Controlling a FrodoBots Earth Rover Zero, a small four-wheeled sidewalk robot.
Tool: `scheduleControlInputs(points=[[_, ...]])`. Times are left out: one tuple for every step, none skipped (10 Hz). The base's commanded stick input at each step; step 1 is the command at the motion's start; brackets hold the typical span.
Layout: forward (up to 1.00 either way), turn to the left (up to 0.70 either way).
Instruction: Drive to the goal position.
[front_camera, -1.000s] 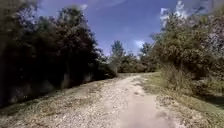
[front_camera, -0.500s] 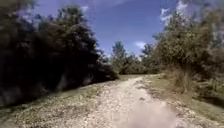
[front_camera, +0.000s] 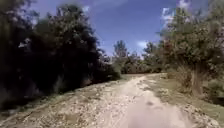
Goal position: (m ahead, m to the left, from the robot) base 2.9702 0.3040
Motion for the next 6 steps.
scheduleControlInputs(points=[[0.7,0.0],[0.7,0.0],[0.7,0.0],[0.7,0.0],[0.7,0.0],[0.7,0.0]])
